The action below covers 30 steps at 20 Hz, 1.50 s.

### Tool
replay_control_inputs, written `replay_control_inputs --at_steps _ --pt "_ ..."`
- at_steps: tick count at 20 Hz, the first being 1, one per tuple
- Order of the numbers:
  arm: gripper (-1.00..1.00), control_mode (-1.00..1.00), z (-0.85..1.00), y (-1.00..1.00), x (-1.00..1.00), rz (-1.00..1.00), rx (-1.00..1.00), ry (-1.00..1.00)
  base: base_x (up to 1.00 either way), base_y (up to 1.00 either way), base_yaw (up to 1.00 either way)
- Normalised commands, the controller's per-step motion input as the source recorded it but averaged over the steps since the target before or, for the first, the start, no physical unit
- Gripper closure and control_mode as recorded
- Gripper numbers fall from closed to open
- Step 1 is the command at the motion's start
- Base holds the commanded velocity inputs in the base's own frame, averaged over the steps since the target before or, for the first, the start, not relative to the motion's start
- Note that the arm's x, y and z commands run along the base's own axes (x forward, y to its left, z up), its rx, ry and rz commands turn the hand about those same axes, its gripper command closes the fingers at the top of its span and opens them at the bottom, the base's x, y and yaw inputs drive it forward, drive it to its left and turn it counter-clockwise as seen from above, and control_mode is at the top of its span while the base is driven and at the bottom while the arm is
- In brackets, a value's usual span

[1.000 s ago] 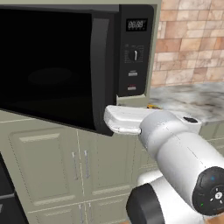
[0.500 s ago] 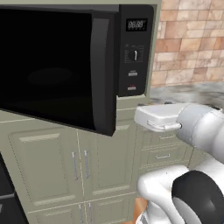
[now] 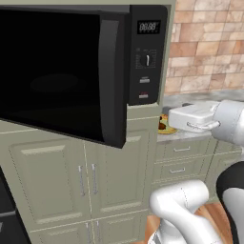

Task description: Pick the chicken drumstick from the counter and place it in the microwave. Then turn on the microwave.

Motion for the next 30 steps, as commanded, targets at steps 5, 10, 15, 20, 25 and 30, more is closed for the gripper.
replay_control_inputs --at_steps 5,10,15,20,25,30 --pt "-1.00 -1.00 0.00 -0.04 0.27 0.18 0.02 0.00 0.00 0.00 0.00" --pt "-1.00 -1.00 -0.01 0.00 0.24 0.12 0.01 -0.02 0.00 0.00 0.00" --pt "-1.00 -1.00 -0.04 0.00 0.19 0.12 0.00 -0.08 0.00 0.00 0.00" --pt "-1.00 -1.00 0.00 0.00 0.19 0.11 0.00 -0.06 0.00 0.00 0.00" --pt "-1.00 -1.00 -0.04 0.00 0.26 0.10 0.00 -0.04 0.00 0.00 0.00" --pt "-1.00 -1.00 -0.12 0.04 0.27 0.12 0.00 -0.04 0.00 0.00 0.00"
